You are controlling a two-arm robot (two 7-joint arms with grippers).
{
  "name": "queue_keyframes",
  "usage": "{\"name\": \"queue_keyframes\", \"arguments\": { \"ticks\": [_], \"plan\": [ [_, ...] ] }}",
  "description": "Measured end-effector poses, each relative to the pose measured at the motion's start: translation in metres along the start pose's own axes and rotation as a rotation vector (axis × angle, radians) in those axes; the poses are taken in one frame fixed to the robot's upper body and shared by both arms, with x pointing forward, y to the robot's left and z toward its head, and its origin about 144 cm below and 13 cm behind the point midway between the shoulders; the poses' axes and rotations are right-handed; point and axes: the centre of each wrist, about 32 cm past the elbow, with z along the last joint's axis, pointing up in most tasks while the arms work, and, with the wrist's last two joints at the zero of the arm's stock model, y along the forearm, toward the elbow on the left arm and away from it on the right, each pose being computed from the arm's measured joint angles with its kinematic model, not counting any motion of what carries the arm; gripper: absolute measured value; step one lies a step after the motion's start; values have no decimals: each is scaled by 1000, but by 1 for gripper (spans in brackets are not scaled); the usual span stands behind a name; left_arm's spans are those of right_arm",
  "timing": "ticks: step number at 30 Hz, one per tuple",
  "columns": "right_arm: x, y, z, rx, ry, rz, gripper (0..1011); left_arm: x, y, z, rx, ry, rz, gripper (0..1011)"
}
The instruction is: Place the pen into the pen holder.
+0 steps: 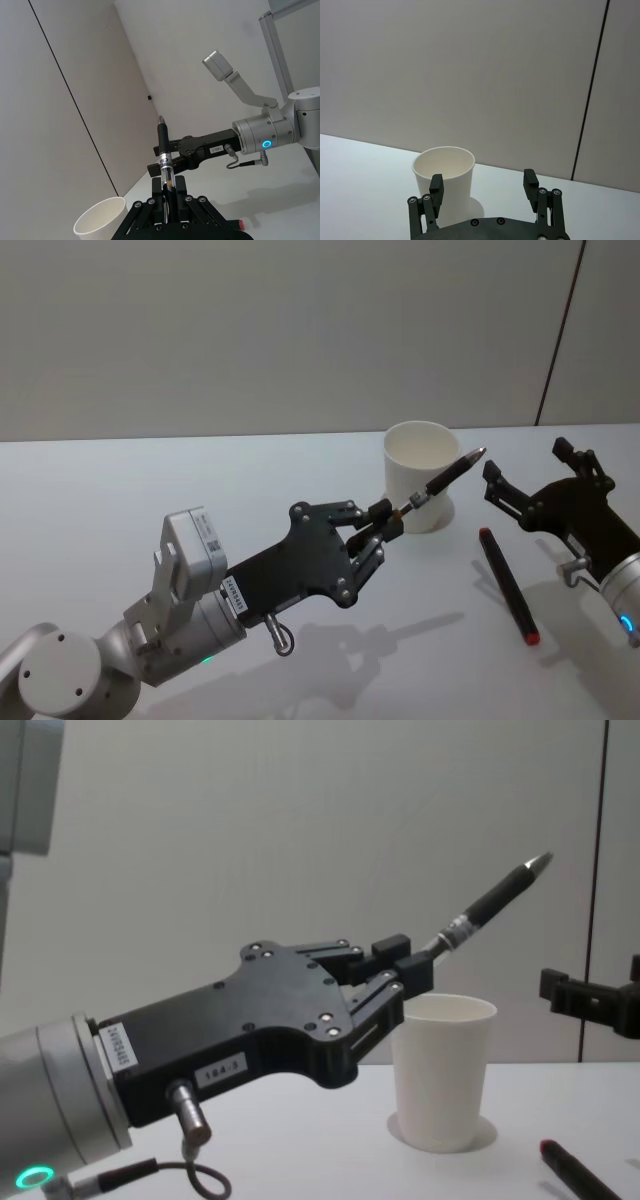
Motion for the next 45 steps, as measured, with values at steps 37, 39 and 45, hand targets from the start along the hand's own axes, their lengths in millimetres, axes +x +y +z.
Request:
{"name": "queue_keyframes", "arguments": {
  "ticks": [37,39,45],
  "plan": [
    [58,-50,16,-15,324,441,1002,-1,-1,-1,0,3,-3,150],
    [62,-52,16,-23,360,468,1001,-1,-1,-1,0,3,-3,150],
    [68,-56,17,-36,471,530,1001,-1,-1,-1,0,3,-3,150]
  ]
}}
